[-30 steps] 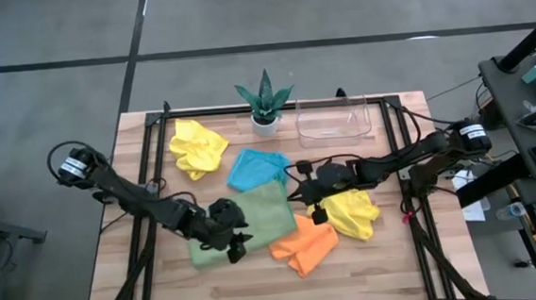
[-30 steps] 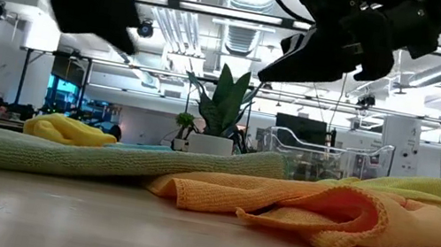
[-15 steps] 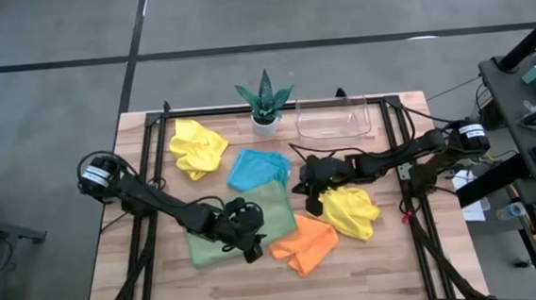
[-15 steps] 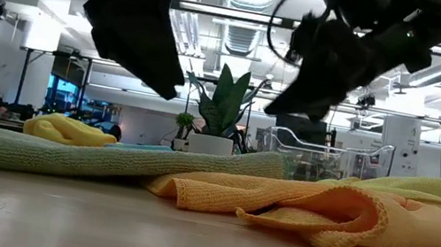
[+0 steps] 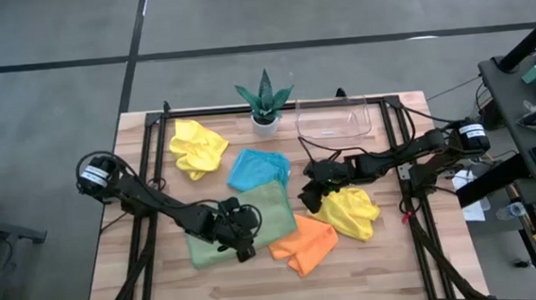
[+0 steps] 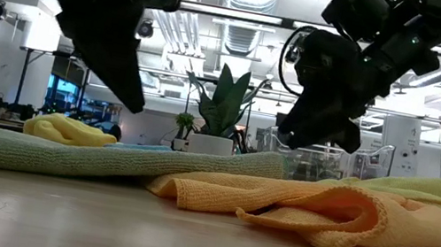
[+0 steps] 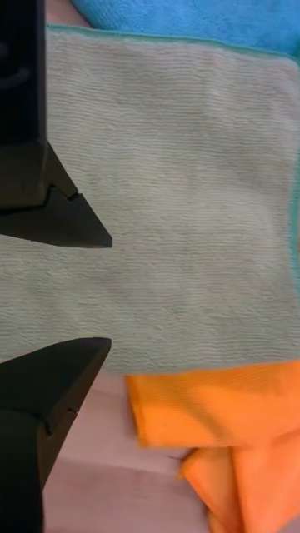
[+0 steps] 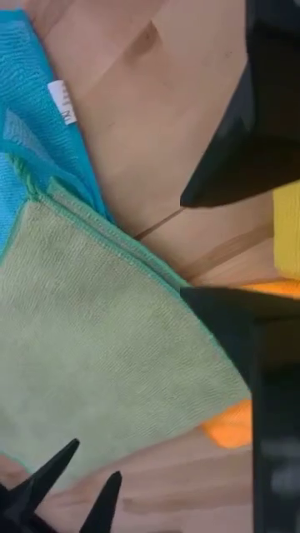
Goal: Fold microfiber towels
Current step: Fold the green microfiber towel
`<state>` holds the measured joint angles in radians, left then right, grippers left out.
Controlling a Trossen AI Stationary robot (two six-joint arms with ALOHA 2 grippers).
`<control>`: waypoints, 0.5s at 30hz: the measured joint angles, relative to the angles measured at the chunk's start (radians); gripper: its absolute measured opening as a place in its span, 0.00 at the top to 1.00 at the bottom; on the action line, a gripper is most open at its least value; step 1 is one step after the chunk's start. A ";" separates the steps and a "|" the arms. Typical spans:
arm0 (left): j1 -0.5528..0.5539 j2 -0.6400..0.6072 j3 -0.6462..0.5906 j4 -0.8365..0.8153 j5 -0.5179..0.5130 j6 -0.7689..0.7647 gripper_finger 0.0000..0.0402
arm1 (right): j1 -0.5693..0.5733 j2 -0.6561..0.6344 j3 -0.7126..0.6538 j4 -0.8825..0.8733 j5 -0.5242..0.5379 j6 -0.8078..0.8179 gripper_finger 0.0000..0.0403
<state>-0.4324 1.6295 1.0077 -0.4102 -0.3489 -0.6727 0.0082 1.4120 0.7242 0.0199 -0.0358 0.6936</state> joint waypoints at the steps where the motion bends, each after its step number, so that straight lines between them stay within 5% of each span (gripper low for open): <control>1: -0.001 0.000 0.000 -0.003 0.000 0.000 0.57 | 0.000 0.000 0.000 0.000 0.002 0.004 0.55; 8: 0.000 0.000 0.000 -0.015 0.000 0.005 0.57 | 0.000 0.047 0.000 0.094 0.011 0.047 0.36; 15: -0.029 -0.024 -0.001 -0.153 0.030 -0.047 0.57 | 0.000 0.149 0.003 0.173 0.001 0.108 0.29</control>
<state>-0.4615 1.6054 1.0069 -0.5636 -0.3192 -0.7194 0.0086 1.5615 0.7273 0.1926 -0.0351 0.8017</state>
